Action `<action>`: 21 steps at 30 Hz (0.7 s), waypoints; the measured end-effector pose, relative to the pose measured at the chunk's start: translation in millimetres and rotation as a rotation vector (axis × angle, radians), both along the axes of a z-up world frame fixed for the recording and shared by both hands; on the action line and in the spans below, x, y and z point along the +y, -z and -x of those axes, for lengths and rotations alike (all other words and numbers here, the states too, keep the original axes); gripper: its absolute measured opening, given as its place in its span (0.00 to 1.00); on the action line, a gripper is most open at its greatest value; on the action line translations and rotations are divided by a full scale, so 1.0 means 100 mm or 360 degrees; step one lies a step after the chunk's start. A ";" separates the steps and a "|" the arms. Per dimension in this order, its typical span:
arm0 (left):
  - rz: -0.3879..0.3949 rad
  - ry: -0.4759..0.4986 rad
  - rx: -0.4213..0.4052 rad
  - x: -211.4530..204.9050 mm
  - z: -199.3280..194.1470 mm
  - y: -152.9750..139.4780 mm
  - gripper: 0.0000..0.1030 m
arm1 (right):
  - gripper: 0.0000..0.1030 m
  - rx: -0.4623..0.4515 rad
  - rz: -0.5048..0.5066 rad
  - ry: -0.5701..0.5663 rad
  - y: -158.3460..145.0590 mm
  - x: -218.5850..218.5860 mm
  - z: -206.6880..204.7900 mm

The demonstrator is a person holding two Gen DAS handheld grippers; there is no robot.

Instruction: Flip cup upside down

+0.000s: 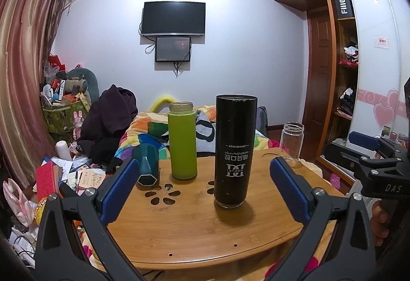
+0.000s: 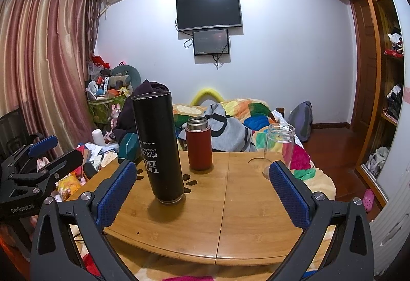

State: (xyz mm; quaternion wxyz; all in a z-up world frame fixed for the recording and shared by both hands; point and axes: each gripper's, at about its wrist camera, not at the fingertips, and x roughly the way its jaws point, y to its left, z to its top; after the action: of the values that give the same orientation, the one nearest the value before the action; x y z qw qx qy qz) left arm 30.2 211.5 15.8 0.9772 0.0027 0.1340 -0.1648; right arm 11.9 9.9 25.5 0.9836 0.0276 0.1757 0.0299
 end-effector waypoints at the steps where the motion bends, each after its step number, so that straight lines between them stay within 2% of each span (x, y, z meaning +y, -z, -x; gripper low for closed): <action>1: -0.0002 0.0002 -0.0001 0.00 0.00 0.00 1.00 | 1.00 -0.0002 0.0001 0.0002 0.00 0.00 0.00; 21: 0.0018 0.0027 0.0008 0.00 0.01 -0.01 1.00 | 1.00 -0.0013 0.0000 0.0002 -0.03 0.01 0.02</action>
State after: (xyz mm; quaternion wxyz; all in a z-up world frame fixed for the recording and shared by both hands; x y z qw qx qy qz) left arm 29.6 211.0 16.7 0.9754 -0.0021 0.1356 -0.1739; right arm 10.0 10.6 28.1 0.9843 0.0276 0.1716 0.0295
